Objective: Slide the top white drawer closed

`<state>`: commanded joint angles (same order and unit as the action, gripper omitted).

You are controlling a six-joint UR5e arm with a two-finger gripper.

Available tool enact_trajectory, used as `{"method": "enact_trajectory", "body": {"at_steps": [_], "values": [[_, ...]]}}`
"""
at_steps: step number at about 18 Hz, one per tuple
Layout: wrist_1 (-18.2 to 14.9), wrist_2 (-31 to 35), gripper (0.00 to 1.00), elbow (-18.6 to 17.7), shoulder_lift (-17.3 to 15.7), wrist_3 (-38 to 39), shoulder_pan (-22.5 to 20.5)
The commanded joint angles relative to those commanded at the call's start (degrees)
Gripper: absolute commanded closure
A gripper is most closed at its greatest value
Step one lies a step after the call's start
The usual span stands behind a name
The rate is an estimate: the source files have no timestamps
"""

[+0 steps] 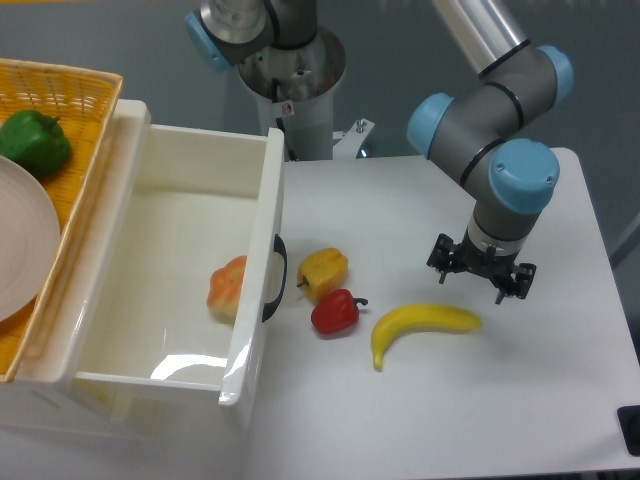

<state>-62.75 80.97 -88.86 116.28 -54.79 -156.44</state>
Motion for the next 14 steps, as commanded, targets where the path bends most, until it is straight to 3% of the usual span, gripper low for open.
{"method": "enact_trajectory", "body": {"at_steps": [2, 5, 9, 11, 14], "values": [[-1.9, -1.3, 0.83, -0.2, 0.0, 2.6, 0.2], [-8.0, -2.4, 0.84, -0.2, -0.6, 2.6, 0.9], [-17.7, -11.8, 0.84, 0.3, -2.8, 2.7, 2.5], [-19.2, -16.7, 0.84, 0.3, -3.7, 3.1, 4.0], [-18.9, -20.4, 0.84, 0.4, -4.0, 6.9, 6.5]]}}
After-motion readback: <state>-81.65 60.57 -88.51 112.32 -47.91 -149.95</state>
